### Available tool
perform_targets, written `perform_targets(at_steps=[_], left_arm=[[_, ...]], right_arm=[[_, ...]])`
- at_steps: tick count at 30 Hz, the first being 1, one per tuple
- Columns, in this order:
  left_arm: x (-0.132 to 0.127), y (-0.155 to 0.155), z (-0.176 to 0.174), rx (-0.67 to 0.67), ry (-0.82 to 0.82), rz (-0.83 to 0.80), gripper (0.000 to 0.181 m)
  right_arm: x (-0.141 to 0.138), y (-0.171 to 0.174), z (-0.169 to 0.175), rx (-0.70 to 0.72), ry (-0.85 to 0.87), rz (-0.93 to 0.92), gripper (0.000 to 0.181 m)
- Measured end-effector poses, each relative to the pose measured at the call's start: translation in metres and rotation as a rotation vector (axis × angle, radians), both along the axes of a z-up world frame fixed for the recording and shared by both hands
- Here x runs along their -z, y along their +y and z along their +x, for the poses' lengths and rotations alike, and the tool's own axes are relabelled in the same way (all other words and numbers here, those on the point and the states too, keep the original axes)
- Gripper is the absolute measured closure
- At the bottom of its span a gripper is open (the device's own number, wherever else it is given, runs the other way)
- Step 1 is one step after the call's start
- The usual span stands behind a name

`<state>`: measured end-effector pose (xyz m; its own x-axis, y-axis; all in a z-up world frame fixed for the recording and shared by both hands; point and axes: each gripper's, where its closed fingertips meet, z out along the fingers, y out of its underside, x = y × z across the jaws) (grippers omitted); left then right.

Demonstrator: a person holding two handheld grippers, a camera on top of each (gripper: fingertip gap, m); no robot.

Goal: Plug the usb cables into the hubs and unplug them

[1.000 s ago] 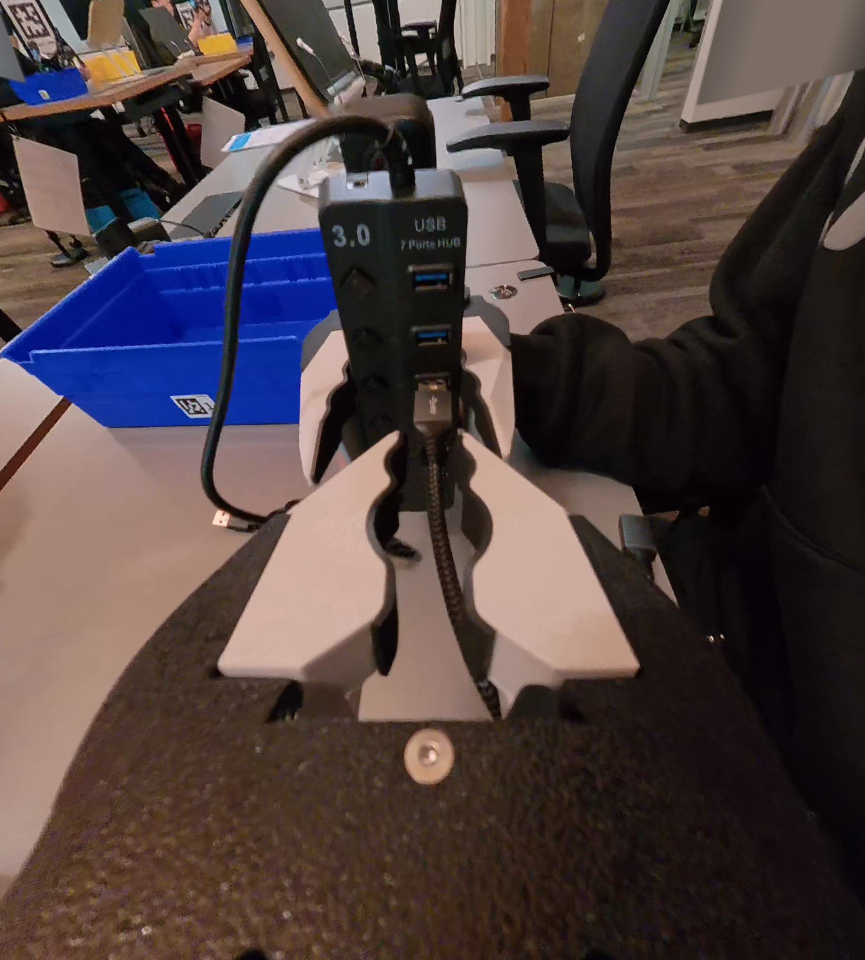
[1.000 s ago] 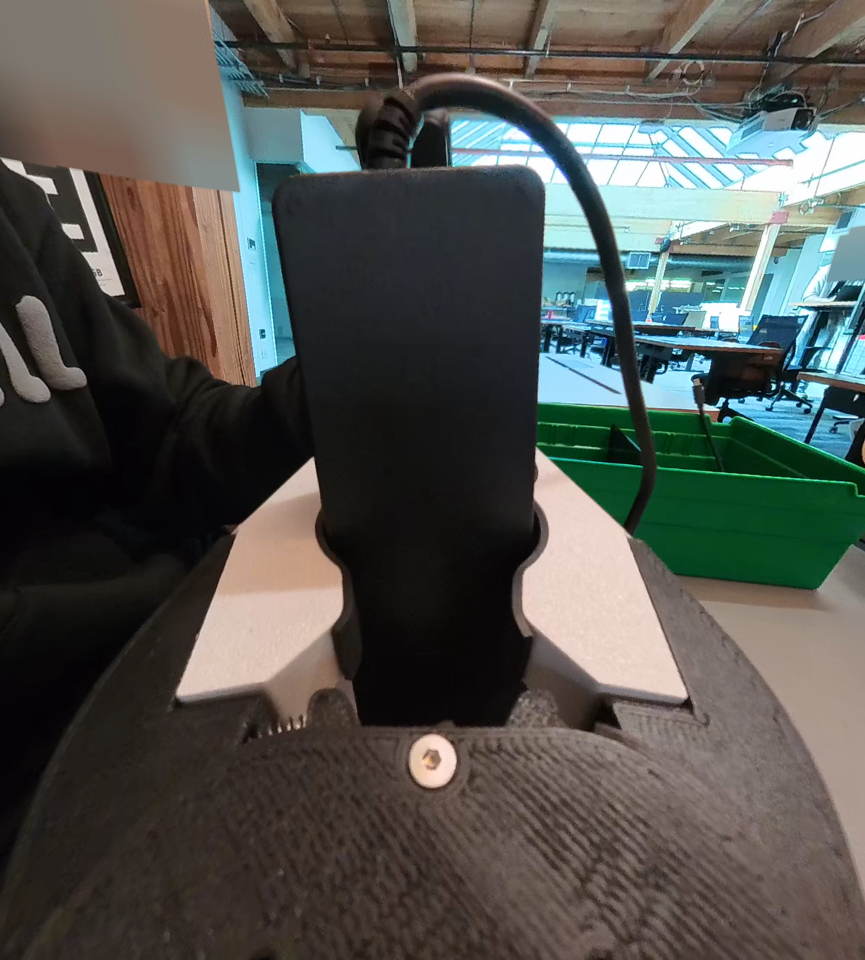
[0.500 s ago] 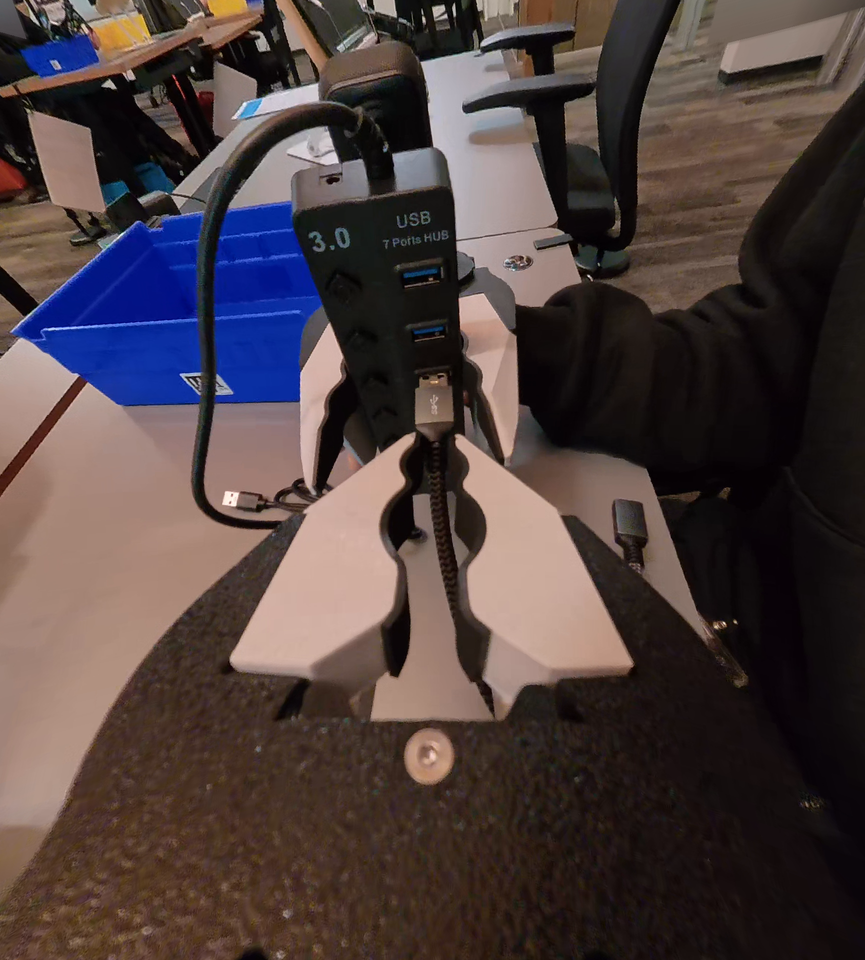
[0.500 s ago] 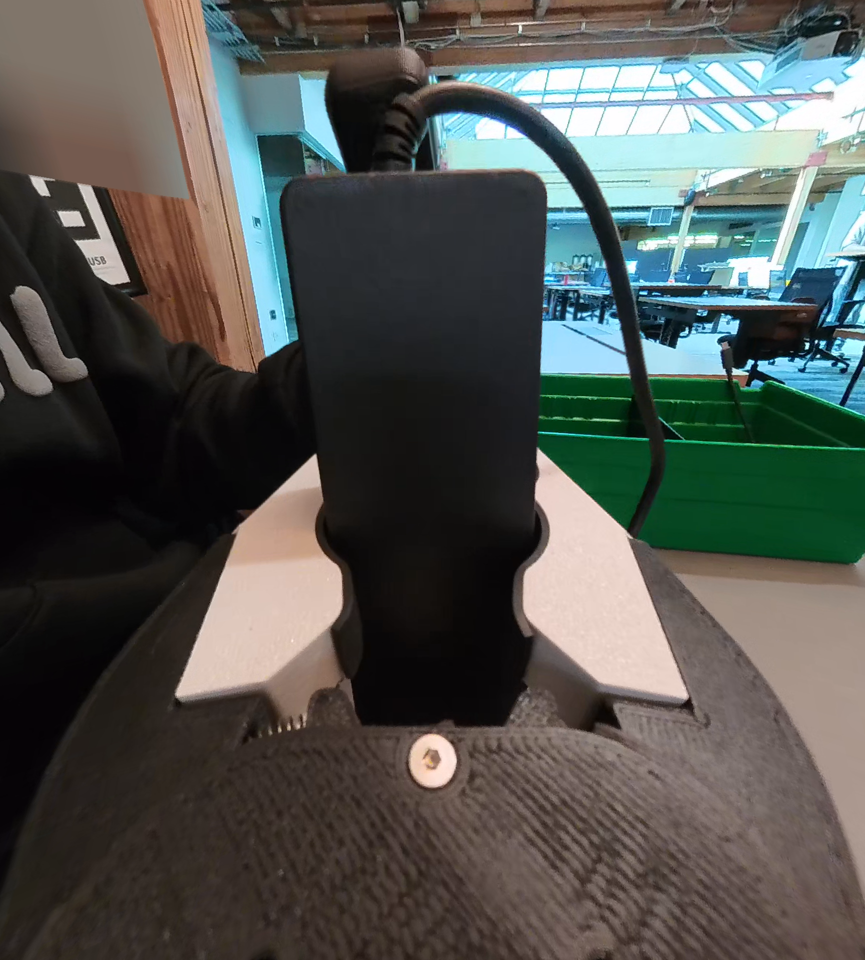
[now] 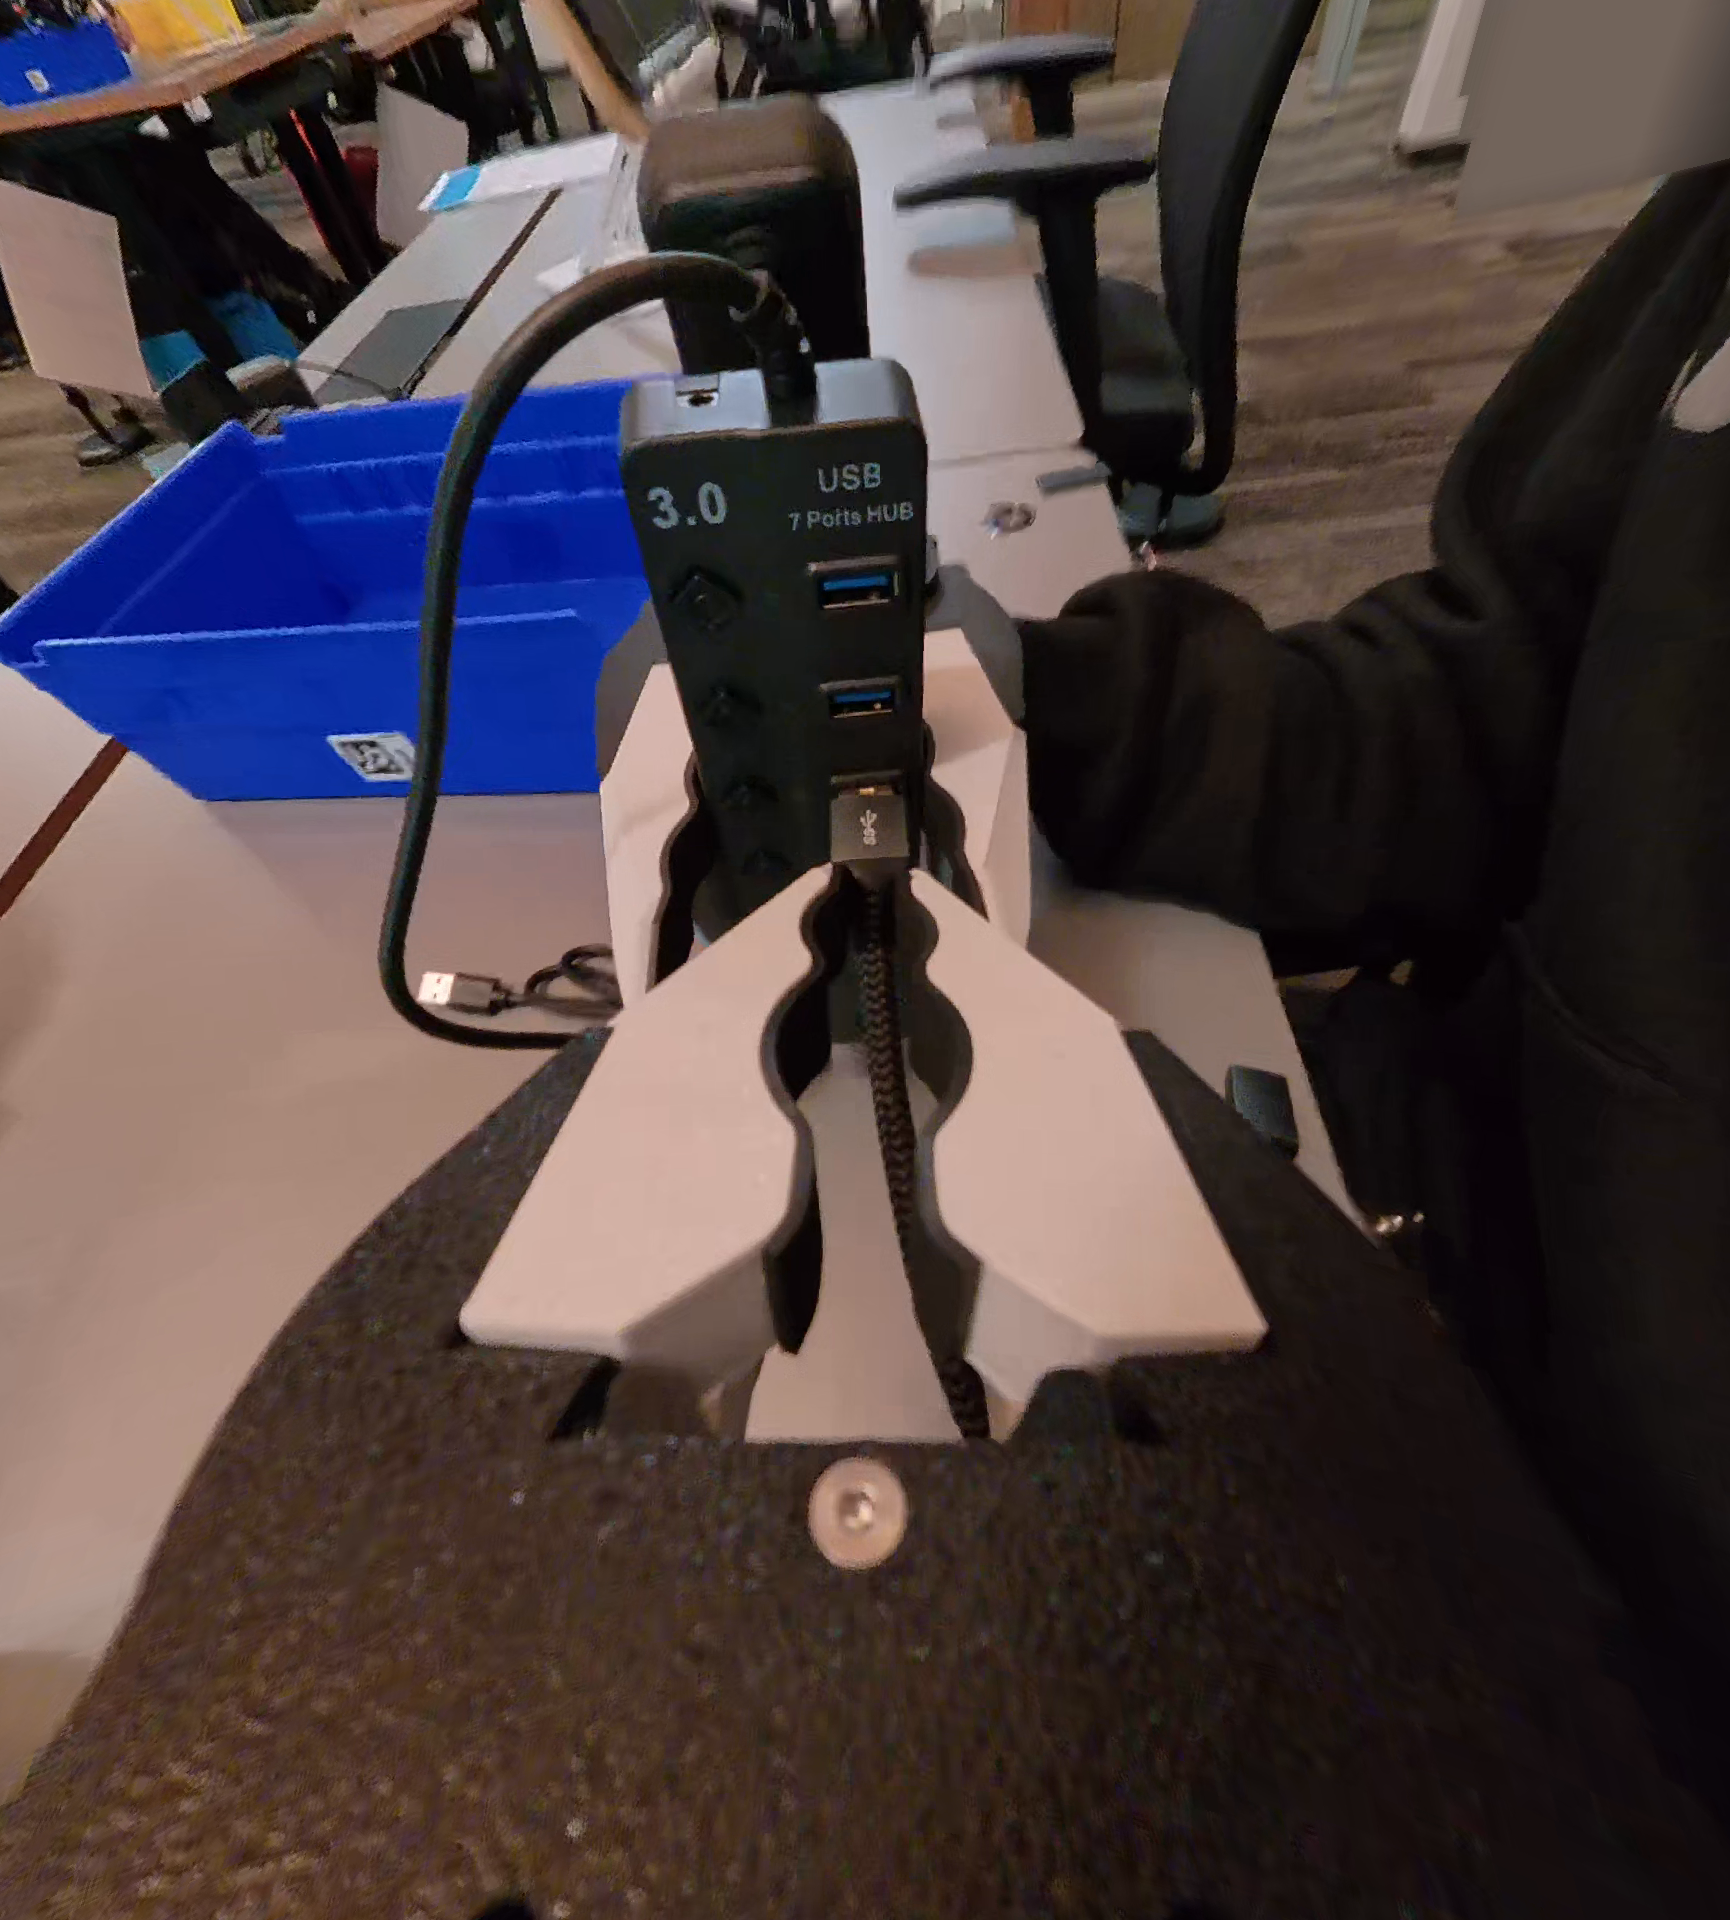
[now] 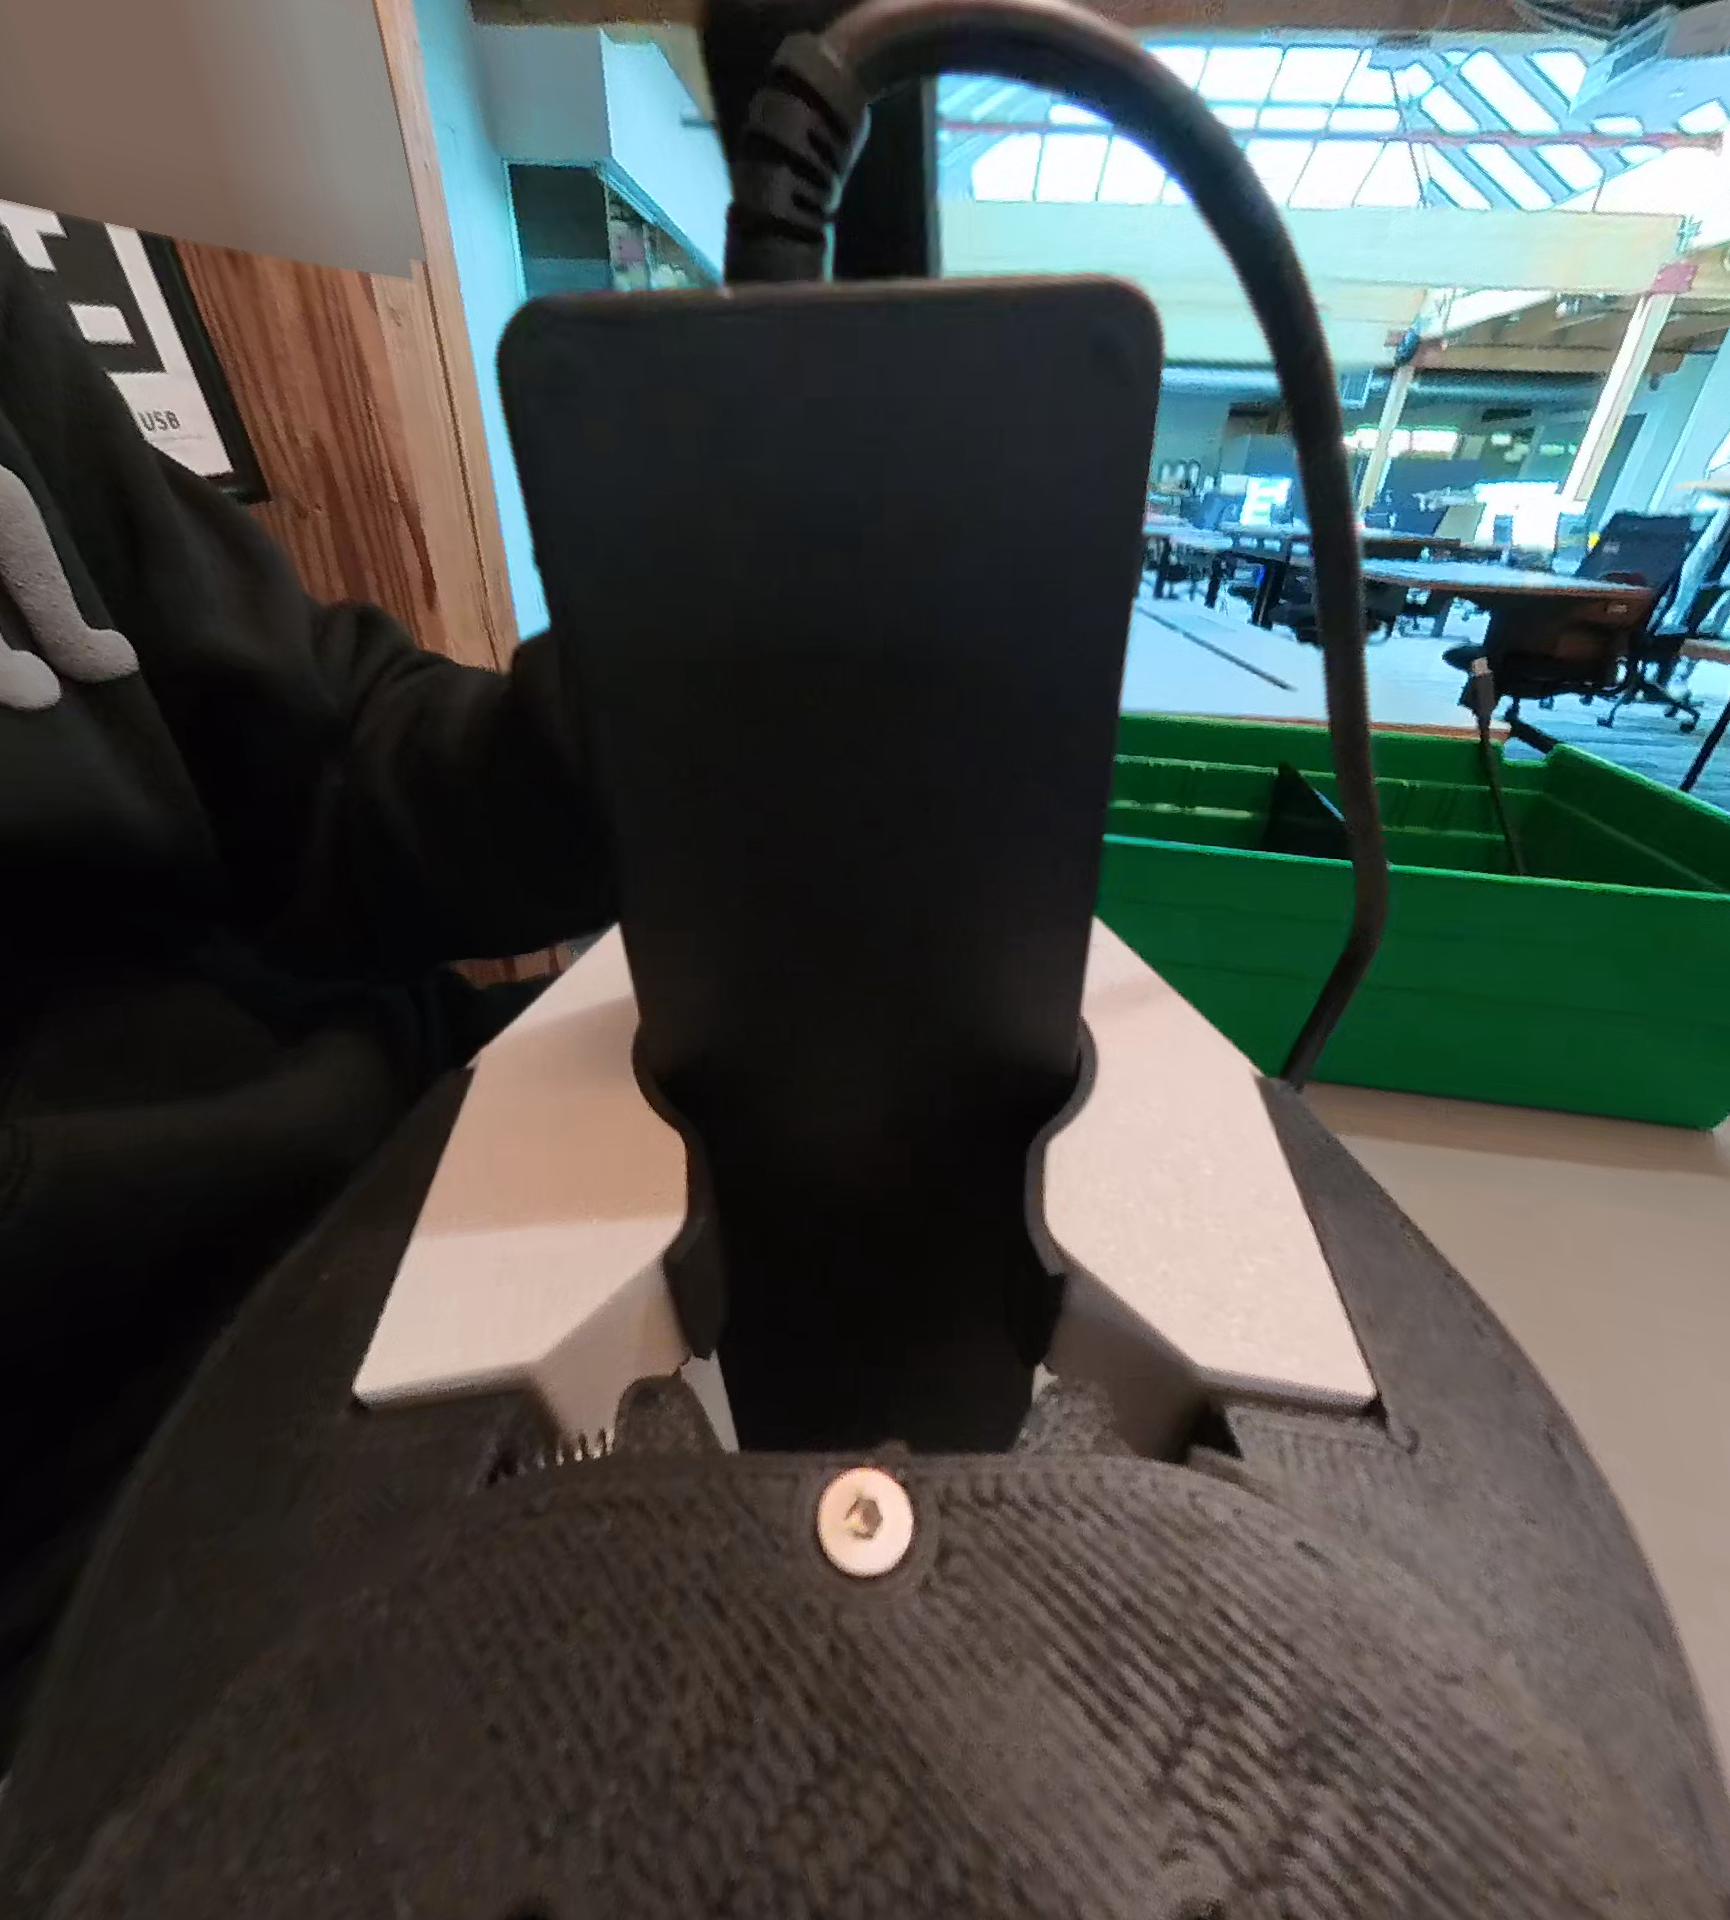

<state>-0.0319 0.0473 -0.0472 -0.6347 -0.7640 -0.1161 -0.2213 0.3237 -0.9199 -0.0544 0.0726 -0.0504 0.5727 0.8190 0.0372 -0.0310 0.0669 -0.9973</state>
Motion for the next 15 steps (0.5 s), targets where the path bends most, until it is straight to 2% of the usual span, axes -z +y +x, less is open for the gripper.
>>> perform_targets(at_steps=[3, 8, 15], left_arm=[[-0.008, -0.001, 0.001, 0.007, -0.028, -0.138, 0.176], [0.013, 0.003, 0.004, -0.044, 0.027, -0.024, 0.176], [0.010, 0.003, 0.003, -0.041, 0.035, -0.040, 0.176]], right_arm=[[0.001, 0.004, 0.002, 0.039, -0.029, 0.019, 0.116], [0.014, 0.008, 0.006, 0.071, -0.086, -0.020, 0.116], [0.010, 0.007, 0.004, 0.047, -0.044, -0.017, 0.116]])
